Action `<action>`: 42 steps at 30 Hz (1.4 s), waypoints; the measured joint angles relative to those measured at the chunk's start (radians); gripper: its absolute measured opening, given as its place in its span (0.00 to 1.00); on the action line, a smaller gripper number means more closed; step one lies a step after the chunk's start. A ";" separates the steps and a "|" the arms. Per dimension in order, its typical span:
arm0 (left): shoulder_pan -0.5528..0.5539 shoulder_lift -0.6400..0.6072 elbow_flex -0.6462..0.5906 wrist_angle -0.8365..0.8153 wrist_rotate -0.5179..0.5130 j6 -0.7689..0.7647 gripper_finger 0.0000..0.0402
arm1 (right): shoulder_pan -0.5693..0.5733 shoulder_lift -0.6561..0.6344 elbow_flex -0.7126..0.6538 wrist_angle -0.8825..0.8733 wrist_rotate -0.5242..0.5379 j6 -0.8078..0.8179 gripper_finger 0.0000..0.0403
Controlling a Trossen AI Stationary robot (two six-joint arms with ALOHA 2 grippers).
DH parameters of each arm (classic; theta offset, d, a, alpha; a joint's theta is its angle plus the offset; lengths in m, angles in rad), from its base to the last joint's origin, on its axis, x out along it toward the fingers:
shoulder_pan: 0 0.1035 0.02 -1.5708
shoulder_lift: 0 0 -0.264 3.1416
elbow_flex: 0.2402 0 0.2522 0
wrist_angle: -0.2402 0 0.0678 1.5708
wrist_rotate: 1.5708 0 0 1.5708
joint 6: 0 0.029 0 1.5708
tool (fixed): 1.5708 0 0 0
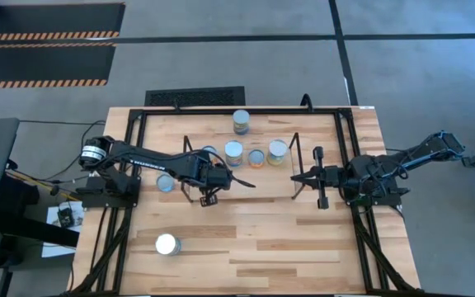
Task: Pick and place cans onto a shelf
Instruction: Put the orange can on the shelf aligned with the black beans can, then put the tomatoes can on the shelf aligned with the other tomatoes can
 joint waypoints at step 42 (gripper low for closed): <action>-0.677 -0.014 0.317 -0.364 0.045 -0.801 0.01 | 0.241 -0.103 -0.204 0.236 0.094 -0.077 0.01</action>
